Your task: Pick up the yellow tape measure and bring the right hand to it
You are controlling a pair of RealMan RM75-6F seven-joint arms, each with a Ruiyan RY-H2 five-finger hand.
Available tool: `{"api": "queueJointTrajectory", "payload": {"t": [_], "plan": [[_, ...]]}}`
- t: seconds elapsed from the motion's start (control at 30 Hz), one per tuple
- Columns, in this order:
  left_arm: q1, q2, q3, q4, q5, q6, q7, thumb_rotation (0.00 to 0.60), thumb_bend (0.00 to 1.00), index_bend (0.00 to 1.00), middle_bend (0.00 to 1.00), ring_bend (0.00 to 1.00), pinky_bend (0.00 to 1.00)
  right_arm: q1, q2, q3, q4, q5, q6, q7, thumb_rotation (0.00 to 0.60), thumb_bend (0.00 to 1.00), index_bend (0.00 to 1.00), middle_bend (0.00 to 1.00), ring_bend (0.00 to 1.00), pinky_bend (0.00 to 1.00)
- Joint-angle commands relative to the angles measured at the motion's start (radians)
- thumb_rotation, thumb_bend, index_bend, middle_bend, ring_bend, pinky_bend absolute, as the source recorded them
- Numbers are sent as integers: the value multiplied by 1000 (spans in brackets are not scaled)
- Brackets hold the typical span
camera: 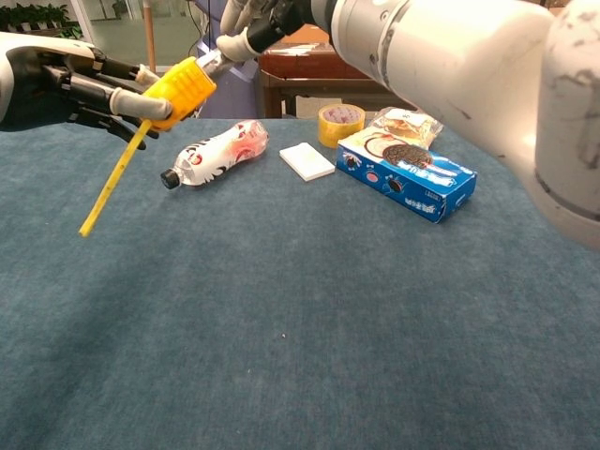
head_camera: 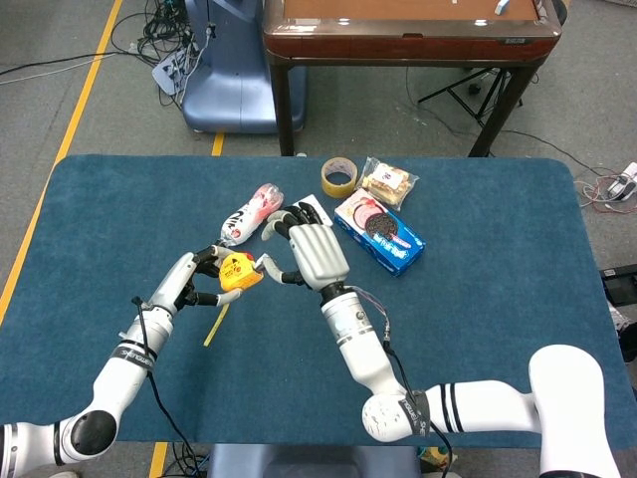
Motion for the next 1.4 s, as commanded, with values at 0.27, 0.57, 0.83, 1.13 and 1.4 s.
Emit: {"api": "queueJointTrajectory", "payload": {"t": [0.27,0.57,0.83,1.13,1.4], "plan": [[0,3,1,6,3,-4,-14,600,211,420,494,332,287,11,-14,10,9,10,8,1,600,449,530,455,293,64],[-3,1,3,17,3,-10,-24,600,211,419,494,332,288,20,-23,15,16,27,8,0,600,514,566,583,421,64],[-4,-2,6,30,4,-21,-35,600,211,417,494,332,290,18,-27,14,24,16,6,18,600,595,574,596,427,64],[-6,-5,9,34,8,-25,-40,600,211,415,494,332,293,17,-45,11,44,-23,8,53,600,753,608,618,445,64],[-3,3,12,42,10,-37,-50,600,211,415,494,332,294,7,-41,5,43,-52,10,66,600,800,637,640,466,64]]}}
